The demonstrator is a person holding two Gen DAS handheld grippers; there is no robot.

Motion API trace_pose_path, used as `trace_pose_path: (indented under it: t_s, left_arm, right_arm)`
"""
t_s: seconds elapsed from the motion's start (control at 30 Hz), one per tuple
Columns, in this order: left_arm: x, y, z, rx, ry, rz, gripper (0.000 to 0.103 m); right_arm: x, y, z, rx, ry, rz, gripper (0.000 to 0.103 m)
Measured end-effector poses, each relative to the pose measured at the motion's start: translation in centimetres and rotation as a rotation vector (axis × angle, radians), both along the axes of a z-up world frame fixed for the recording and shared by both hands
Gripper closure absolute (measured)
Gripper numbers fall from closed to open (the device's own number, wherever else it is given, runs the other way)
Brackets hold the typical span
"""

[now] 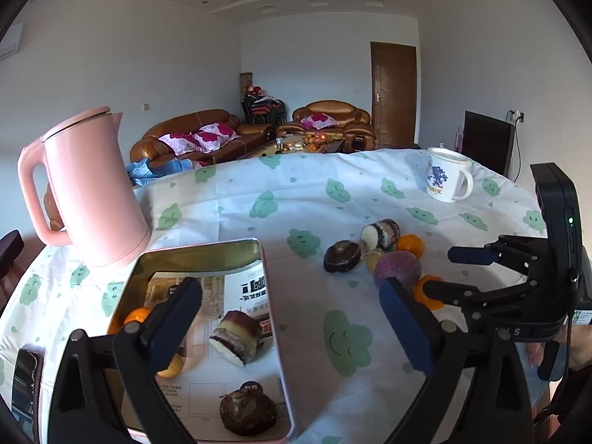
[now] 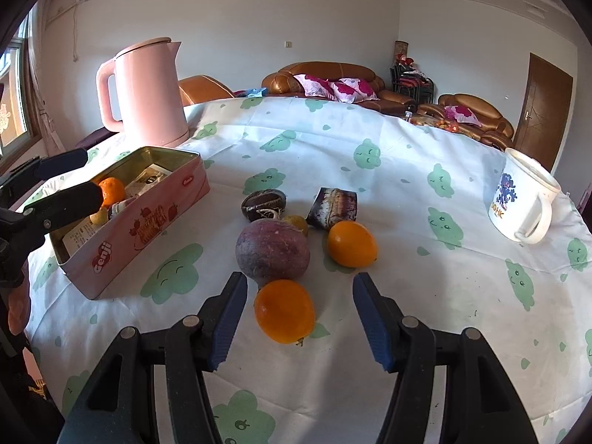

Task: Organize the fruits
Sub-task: 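Grasp an orange with the right gripper while the left gripper grasps the purple round fruit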

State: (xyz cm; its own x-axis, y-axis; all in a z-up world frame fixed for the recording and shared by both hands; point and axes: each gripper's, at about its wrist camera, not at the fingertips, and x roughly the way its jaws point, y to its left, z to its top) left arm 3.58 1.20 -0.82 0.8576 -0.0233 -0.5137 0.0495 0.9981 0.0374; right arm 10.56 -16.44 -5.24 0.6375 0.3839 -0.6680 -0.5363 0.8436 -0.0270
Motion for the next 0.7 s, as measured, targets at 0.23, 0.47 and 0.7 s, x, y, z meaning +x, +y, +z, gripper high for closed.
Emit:
trace_pose_path:
  t_s: [0.23, 0.47, 0.7]
  left_arm:
    - [1.7, -1.7, -0.5, 0.005, 0.040, -0.042, 0.004]
    - [3.2, -3.2, -1.3, -0.011, 0.072, -0.069, 0.004]
    - [5.5, -6.2, -2.4, -0.023, 0.127, -0.117, 0.005]
  right_arm:
    - [1.2, 0.5, -1.5, -0.014, 0.123, 0.050, 0.065]
    - [0.5, -0.8, -0.5, 0.018, 0.067, 0.002, 0.065]
    - [2.3, -3.5, 0.2, 0.042, 0.013, -0.150, 0.065]
